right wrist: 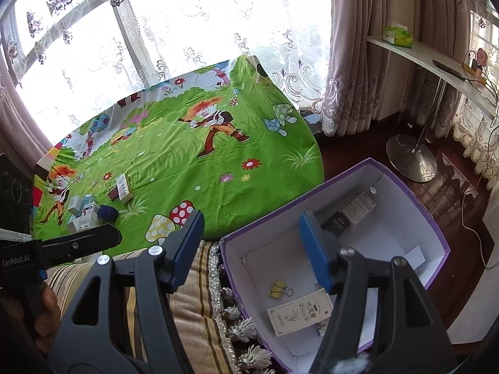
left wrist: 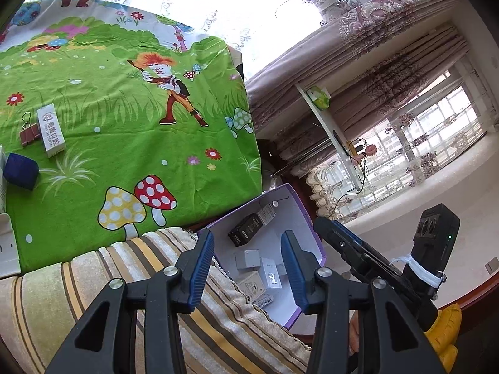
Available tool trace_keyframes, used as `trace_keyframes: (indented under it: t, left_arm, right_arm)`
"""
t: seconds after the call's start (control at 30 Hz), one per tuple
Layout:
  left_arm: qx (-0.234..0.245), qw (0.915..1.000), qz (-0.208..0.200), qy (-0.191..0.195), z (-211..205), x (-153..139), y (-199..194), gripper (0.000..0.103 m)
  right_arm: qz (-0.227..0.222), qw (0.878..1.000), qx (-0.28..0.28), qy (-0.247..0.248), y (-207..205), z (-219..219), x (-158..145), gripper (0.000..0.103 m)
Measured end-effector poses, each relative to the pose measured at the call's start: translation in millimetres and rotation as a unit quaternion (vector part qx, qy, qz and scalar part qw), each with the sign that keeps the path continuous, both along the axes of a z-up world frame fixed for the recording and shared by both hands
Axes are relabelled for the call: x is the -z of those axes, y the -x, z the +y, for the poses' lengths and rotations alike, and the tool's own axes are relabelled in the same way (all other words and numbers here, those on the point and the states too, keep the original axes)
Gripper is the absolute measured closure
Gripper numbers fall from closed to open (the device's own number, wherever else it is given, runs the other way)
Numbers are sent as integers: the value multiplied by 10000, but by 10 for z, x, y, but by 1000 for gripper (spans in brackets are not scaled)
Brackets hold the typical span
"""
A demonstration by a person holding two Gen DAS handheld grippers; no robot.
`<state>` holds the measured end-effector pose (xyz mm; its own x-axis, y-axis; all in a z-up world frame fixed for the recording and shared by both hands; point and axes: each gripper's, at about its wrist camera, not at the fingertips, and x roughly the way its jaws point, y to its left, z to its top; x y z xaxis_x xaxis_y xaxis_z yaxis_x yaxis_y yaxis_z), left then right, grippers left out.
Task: Organize rigid objects
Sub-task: 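Move both open grippers back over the boxes on the bed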
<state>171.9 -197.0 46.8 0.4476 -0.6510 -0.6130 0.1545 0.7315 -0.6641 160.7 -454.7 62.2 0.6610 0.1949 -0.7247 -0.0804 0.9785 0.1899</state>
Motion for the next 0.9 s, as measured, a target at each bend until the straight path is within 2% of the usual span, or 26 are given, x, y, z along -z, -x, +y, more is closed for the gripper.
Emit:
trace_keyframes:
  t: [0.4, 0.57, 0.9]
  left_arm:
    - [-876, 9940, -382, -527, 740, -157, 2, 53]
    - [-1416, 9856, -453, -812, 1145, -189, 29, 45]
    - [-2272, 9670, -165, -1139, 1968, -64, 78, 45]
  right_arm:
    - [-50, 9990, -431, 141, -25, 403, -82, 34]
    - [-104, 9977, -638, 222, -56, 615, -133, 33]
    - [-205, 9926, -1130, 384, -160, 1146, -217, 31]
